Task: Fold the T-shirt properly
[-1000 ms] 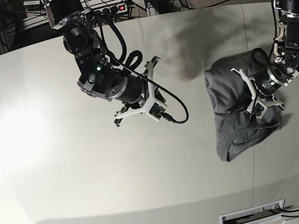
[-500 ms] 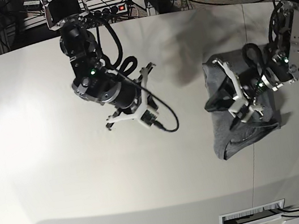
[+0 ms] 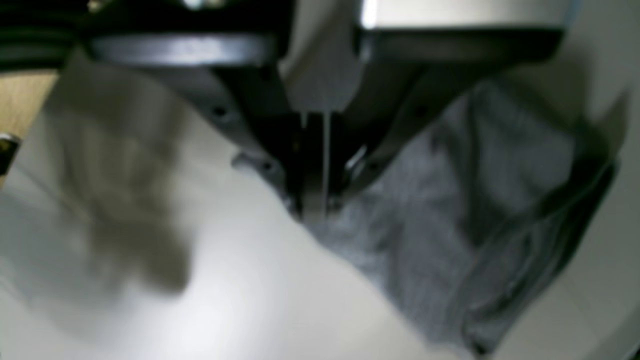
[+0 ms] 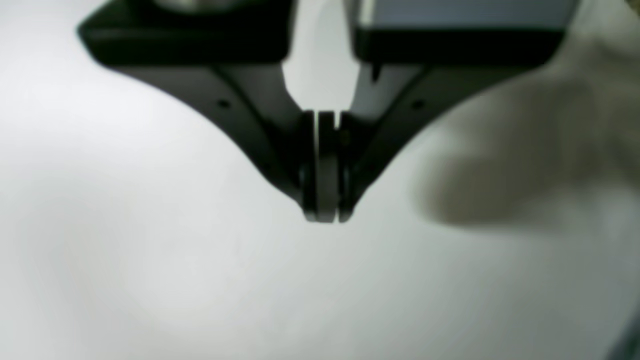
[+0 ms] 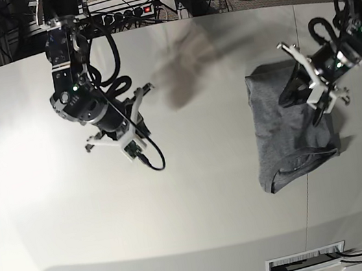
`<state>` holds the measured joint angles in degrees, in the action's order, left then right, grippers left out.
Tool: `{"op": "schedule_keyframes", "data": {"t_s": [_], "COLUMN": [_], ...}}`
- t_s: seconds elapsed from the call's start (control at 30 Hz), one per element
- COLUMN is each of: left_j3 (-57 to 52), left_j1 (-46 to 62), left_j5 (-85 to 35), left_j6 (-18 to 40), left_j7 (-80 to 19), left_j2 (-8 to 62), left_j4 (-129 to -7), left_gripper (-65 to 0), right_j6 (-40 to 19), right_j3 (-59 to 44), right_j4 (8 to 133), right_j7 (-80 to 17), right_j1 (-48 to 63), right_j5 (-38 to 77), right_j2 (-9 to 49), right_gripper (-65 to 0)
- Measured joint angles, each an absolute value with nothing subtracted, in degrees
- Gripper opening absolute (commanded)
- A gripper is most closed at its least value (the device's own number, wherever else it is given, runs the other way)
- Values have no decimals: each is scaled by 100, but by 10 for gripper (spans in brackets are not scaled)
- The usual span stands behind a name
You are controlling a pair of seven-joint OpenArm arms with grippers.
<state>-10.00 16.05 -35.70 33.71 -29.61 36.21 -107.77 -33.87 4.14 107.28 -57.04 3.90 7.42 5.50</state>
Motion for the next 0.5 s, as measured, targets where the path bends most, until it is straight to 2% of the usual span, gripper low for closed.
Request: {"op": "schedule_keyframes", "data": {"t_s": [0.3,0.5], "left_j3": [-2617,-3570], "left_j1": [3074,3883], "left_j5": [-3920,-4318], "left_j6": [3326,3603], "left_j7": [-2991,-2974], "left_j2": [3485,2961], "left_j4": [-11069,-11096], "left_gripper": [-650,-650], "right_j6": [-3256,-3011], "right_j3": [427,414], "right_j4": [11570,12208], "right_j7": [-5710,-5699], "right_j1": [1387,2189], "right_j5": [657,287], "right_j2": [998,1398], "right_gripper": [-650,-650]}}
